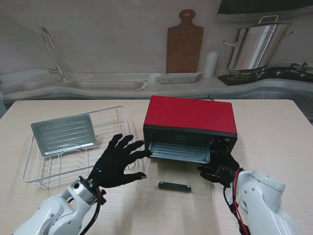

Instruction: Slide the trays into the oven

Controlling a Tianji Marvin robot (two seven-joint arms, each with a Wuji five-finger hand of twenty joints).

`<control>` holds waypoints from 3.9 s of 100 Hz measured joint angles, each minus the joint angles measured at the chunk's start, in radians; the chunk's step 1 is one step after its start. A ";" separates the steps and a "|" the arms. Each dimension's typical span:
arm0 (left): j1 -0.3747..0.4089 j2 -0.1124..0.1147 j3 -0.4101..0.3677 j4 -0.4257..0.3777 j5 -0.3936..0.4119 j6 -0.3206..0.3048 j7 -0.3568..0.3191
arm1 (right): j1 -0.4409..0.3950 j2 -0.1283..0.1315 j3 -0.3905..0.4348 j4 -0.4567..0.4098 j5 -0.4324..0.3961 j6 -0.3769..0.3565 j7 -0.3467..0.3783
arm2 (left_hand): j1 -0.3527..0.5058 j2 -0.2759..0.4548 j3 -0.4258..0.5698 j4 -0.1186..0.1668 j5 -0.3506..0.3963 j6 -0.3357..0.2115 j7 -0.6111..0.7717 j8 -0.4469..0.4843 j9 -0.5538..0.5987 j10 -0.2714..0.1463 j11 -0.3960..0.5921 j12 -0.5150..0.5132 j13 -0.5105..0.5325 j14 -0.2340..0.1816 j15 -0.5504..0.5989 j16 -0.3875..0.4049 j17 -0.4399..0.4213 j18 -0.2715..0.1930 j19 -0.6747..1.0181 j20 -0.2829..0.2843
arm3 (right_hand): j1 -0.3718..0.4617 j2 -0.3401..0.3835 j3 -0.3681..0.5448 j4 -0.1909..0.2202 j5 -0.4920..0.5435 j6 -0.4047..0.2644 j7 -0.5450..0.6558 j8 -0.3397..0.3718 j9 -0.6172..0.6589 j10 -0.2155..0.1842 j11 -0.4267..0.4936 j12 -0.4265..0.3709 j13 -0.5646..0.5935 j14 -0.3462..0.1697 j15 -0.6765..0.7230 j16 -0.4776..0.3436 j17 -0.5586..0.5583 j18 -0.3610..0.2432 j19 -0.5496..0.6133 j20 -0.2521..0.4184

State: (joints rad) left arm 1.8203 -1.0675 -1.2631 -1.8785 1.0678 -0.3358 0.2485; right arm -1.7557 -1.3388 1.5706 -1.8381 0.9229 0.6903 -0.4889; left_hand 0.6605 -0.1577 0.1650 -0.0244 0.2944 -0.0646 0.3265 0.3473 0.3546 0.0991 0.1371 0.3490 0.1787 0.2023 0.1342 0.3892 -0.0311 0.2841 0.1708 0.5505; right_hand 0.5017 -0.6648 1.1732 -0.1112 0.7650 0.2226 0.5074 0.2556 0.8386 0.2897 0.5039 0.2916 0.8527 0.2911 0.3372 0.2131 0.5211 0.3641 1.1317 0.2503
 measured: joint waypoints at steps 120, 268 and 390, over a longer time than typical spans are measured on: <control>0.013 0.000 0.000 -0.005 0.010 -0.001 0.022 | -0.413 0.094 0.111 -0.281 -0.288 -0.399 0.320 | 0.000 0.000 0.000 0.000 0.000 0.000 0.000 0.000 0.000 0.000 0.000 0.000 0.000 0.000 0.000 0.000 0.000 0.000 0.000 0.000 | -0.015 0.009 0.000 0.000 -0.040 -0.046 0.046 0.066 -0.090 -0.002 0.123 0.041 -0.117 -0.019 0.142 0.090 -0.125 -0.024 0.017 0.071; 0.023 -0.003 -0.004 -0.013 0.000 0.016 0.033 | -0.163 0.183 -0.392 -0.027 -1.424 -0.677 0.221 | 0.001 0.025 -0.011 0.005 0.000 0.000 -0.010 0.000 0.000 0.000 0.000 0.000 0.000 0.000 0.000 0.000 0.000 0.000 0.000 0.000 | -0.101 0.125 -0.028 0.044 -0.066 -0.092 0.009 0.071 -0.101 -0.059 0.035 0.021 -0.166 -0.086 0.073 0.074 -0.239 -0.088 0.001 0.083; 0.036 -0.003 -0.014 -0.022 0.000 0.020 0.026 | 0.045 0.214 -0.542 0.027 -1.580 -0.431 0.332 | 0.002 0.025 -0.022 0.005 0.000 0.000 -0.010 0.000 0.000 0.000 0.000 0.000 0.000 0.000 0.000 0.000 0.000 0.000 0.000 0.000 | -0.152 0.225 -0.128 0.095 -0.120 -0.092 -0.023 0.034 -0.120 -0.078 -0.011 -0.018 -0.197 -0.121 -0.065 -0.004 -0.253 -0.149 -0.148 0.009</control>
State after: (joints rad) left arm 1.8565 -1.0706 -1.2772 -1.9005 1.0676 -0.3155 0.2746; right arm -1.7109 -1.1250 1.0284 -1.8114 -0.6574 0.2591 -0.1571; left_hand 0.6624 -0.1324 0.1434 -0.0191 0.2944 -0.0646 0.3164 0.3473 0.3546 0.0991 0.1371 0.3489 0.1787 0.2023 0.1342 0.3890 -0.0311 0.2841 0.1708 0.5501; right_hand 0.3498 -0.4401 1.0454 -0.0157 0.6455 0.1303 0.4842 0.2894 0.7191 0.2116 0.4932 0.2734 0.6558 0.1696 0.2725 0.2093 0.2685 0.2148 0.9835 0.2589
